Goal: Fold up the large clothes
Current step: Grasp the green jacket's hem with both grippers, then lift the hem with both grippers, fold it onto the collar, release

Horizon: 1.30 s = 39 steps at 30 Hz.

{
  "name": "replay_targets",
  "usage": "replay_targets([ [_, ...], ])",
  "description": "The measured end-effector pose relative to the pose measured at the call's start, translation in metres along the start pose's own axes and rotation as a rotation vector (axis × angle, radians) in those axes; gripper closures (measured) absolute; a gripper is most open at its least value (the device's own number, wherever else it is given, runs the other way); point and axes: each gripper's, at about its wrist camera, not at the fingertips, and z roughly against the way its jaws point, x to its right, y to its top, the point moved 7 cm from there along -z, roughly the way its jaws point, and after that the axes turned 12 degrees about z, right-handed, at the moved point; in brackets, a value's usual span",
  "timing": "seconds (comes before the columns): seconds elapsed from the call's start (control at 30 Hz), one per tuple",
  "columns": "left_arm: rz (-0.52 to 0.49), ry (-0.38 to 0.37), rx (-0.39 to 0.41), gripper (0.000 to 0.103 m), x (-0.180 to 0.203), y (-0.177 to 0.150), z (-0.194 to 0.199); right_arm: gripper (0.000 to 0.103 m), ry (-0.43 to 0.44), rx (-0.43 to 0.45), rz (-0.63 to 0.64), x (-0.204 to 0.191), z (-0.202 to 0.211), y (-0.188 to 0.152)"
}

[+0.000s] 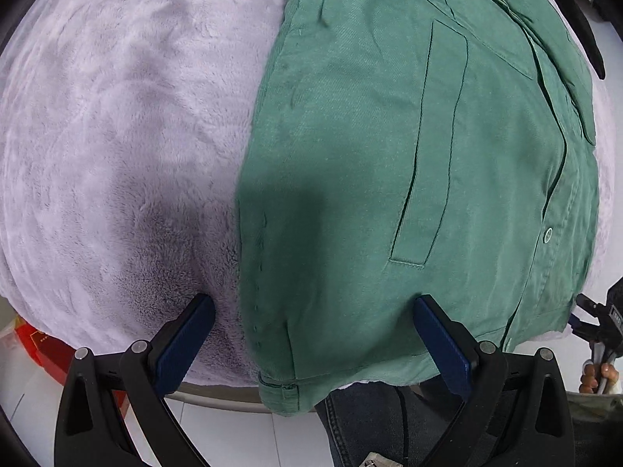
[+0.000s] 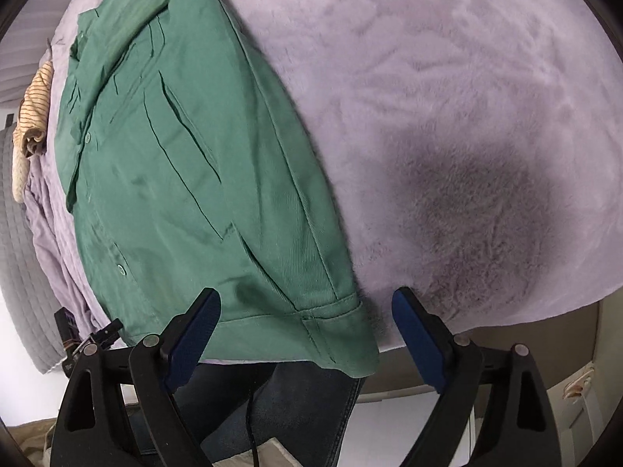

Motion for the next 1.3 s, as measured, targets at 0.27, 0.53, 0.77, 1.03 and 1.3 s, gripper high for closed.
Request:
replay_targets([
  [0.27, -0.011, -0.028, -0.030, 0.001, 0.010, -0.009, -0.008, 0.012, 0.213, -0.013, 0.082, -0.047, -0.002, 0.009],
  [0.53, -0.052, -0.028, -0.045, 0.001, 0.021, -0.030, -0.016, 0.012, 0.220, -0.083, 0.099, -0.061, -0.012, 0.011],
  [0.77, -0.054, 0.010, -0.009, 0.030, 0.032, -0.034, -0.024, 0.077, 0.130, -0.136, 0.074, -0.048, -0.016, 0.005],
  [1.03, -0.001, -0.278, -0.015, 0.091, 0.041, -0.019, 0.026, 0.094, 0.366, 0.003, 0.073, -0.063, 0.025, 0.014],
  [1.3, 0.039, -0.527, 0.158, 0.091, 0.078, 0.038, 0.113, 0.094, 0.648, 0.236, 0.082, -0.117, 0.098, 0.075],
])
